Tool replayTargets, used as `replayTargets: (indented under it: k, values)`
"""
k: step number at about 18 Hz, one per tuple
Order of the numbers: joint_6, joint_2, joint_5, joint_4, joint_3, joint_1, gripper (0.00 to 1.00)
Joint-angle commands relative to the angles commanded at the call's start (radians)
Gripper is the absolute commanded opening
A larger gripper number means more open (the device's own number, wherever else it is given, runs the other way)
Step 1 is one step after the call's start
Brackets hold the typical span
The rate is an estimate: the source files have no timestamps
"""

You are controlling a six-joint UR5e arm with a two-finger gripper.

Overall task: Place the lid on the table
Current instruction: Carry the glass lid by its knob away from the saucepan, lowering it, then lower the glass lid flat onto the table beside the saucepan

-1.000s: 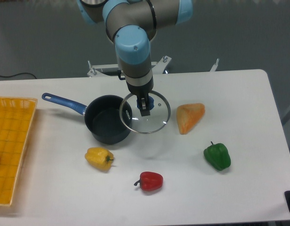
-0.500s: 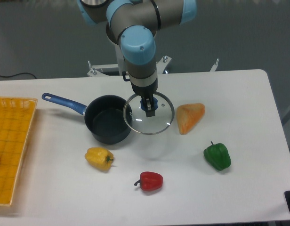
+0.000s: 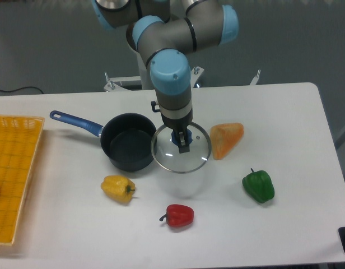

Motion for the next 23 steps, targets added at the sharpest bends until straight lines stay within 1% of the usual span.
replayTargets:
  k: [4, 9, 11, 14, 19, 22, 23]
  values:
    - [0.002, -0.034, 0.003, 0.040, 0.003, 0.003, 0.25]
    - [0.002, -0.069, 0.002, 0.043, 0.014, 0.018, 0.25]
    - [0.002, -0.086, 0.005, 0.057, 0.015, 0.018, 0.25]
    - [-0.002, -0.100, 0.057, 0.069, 0.011, 0.017, 0.25]
    - [-0.024, -0.129, 0.058, 0.074, 0.008, 0.017, 0.25]
    - [-0.041, -0.144, 0.057, 0.106, 0.005, 0.017, 0.25]
    - [-0.043, -0.150, 0.058, 0.112, 0.006, 0.015, 0.21]
